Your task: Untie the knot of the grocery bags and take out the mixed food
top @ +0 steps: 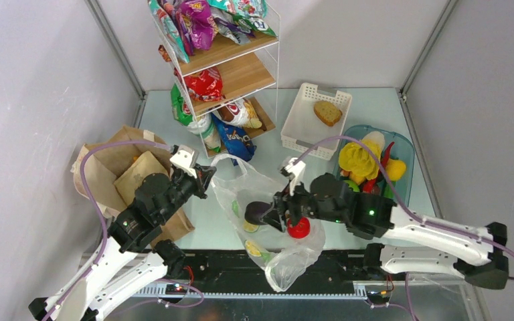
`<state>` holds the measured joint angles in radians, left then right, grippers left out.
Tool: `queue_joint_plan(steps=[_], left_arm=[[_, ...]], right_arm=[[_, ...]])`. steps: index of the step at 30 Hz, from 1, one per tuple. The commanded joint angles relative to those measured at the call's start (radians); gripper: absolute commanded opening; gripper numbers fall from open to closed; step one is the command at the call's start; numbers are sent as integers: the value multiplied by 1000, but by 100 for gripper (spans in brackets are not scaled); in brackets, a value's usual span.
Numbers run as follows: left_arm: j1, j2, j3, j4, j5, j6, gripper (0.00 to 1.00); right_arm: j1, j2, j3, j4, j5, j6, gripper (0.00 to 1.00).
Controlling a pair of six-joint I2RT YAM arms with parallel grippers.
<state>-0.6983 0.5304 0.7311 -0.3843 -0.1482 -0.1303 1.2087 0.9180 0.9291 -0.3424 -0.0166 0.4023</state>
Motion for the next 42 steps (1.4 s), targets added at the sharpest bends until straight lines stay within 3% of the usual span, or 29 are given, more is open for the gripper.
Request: queue_joint_plan(steps=[1, 11, 17, 25, 30, 35, 42], left_arm=[[-2, 2, 12, 16, 18, 11, 0], [-2, 0, 14, 17, 25, 9, 0], [-2, -1, 14, 16, 25, 9, 0], [-3, 3, 14, 16, 27, 9, 0], [-3, 1, 14, 17, 22, 10, 0], [-2, 3, 14, 16, 24, 9, 0], [-2, 2, 13, 17, 21, 11, 0]], right_arm=[[51, 123, 74, -63, 149, -18, 62], [102, 395, 75, -255, 404, 132, 64], [109, 451, 58, -422, 532, 241, 83], [114, 432, -14, -494, 601, 345, 96], [86, 411, -84, -430, 558, 375, 99], [42, 368, -184, -249, 497, 350, 99], [23, 398, -211, -121, 518, 313, 99]])
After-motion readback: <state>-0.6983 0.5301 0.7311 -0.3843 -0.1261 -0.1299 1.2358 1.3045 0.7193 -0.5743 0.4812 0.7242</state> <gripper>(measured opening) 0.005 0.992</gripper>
